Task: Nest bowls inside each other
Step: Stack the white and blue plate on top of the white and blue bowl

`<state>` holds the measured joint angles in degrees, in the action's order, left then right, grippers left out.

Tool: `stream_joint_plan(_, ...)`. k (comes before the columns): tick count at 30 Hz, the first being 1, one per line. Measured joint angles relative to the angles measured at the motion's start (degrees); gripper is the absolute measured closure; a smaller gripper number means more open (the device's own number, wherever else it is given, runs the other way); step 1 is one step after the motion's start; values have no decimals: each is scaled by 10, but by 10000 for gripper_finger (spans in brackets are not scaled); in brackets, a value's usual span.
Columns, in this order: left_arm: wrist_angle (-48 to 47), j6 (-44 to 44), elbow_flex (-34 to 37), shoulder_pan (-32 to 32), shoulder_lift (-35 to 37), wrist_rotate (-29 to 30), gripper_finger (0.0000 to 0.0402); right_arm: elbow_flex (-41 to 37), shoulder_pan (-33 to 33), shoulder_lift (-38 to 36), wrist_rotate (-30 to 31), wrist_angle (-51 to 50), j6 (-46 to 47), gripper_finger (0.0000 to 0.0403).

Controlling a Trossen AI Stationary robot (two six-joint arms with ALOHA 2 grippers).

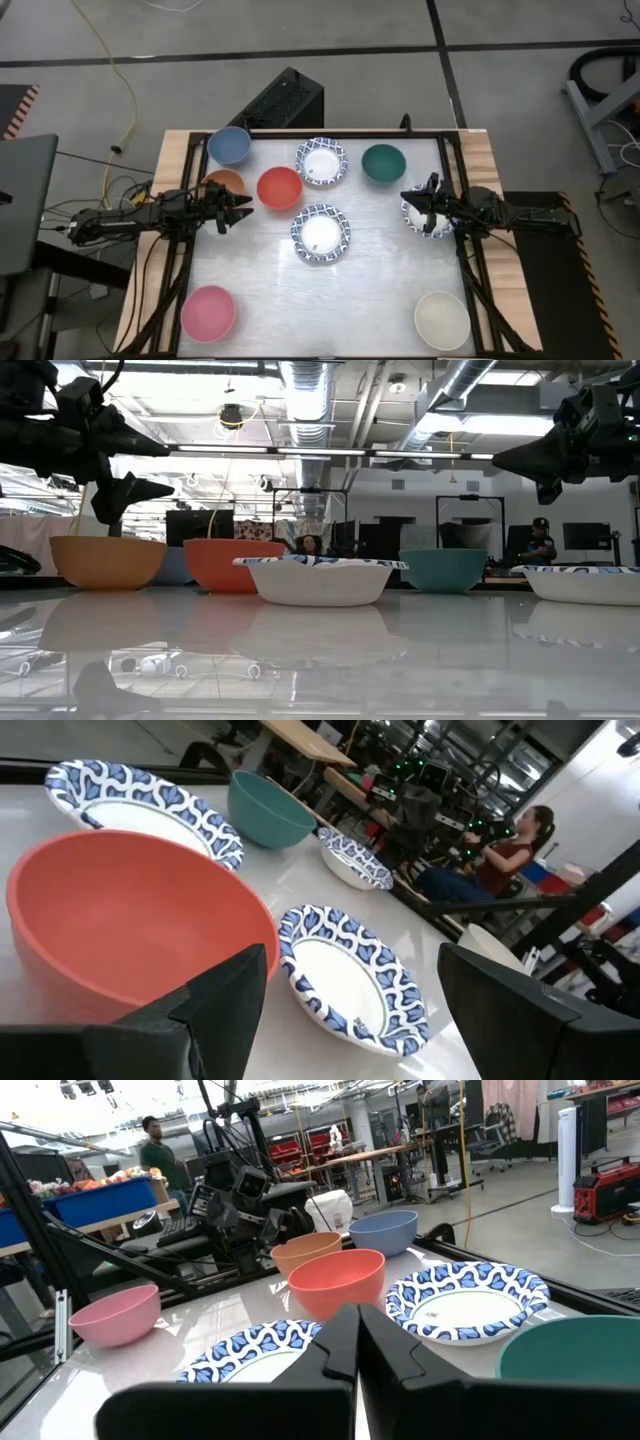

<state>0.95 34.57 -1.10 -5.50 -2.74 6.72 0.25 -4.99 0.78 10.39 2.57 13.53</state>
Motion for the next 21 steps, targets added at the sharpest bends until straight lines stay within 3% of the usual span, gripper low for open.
stream_joint_plan(16, -1, 58, 0, 0, 0, -5, 118, 0, 0, 0, 0, 0, 0, 378)
stream_joint_plan(21, 8, 134, 0, 0, 0, 56, 118, 0, 0, 0, 0, 0, 0, 378)
